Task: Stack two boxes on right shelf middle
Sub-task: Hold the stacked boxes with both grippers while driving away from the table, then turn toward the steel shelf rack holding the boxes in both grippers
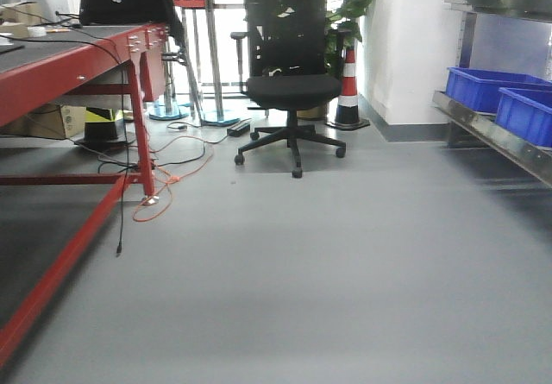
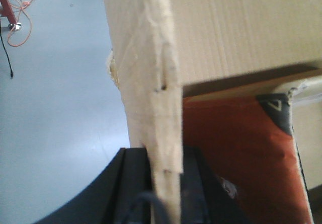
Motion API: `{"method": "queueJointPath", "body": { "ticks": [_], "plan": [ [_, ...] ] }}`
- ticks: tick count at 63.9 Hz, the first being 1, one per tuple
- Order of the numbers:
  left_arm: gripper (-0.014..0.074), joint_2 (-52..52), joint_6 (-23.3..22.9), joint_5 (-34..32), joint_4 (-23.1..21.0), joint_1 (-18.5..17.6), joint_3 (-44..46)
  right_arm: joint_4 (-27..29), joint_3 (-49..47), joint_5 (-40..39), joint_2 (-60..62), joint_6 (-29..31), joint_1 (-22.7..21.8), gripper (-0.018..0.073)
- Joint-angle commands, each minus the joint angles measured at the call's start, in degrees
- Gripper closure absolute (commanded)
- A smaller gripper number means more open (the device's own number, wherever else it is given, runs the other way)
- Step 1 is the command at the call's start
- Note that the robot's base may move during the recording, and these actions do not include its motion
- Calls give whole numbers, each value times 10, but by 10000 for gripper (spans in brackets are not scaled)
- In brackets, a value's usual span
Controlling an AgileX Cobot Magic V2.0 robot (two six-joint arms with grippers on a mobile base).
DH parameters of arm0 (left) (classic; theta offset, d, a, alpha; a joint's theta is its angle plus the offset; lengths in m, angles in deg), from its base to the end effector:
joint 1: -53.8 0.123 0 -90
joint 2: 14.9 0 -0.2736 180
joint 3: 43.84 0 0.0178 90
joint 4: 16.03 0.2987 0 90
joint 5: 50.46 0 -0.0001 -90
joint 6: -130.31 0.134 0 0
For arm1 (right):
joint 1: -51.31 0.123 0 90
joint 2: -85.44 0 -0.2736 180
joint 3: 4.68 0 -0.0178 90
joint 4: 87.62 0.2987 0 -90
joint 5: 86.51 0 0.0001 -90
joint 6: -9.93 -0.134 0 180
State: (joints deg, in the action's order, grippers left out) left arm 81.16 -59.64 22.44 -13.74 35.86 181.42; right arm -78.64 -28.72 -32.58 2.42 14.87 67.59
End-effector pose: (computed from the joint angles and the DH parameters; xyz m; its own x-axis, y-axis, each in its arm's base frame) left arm 0.3445 -0.1062 0.5233 -0.5655 0.0138 -0.8246 0.1889 0.9755 -0.1132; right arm 0.3180 0.1105 0.5126 -0.3710 -0.1016 -0.9231 -0.3875 0.9203 0.0545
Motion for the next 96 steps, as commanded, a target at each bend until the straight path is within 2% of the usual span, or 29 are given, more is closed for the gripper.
{"method": "queueJointPath", "body": {
  "ticks": [1, 96],
  "plan": [
    [708, -7, 3, -29, 3, 1, 10, -6, -5, -30, 7, 5, -1, 711],
    [708, -7, 3, -29, 16, 1, 10, -6, -5, -30, 7, 5, -1, 711]
  ]
}}
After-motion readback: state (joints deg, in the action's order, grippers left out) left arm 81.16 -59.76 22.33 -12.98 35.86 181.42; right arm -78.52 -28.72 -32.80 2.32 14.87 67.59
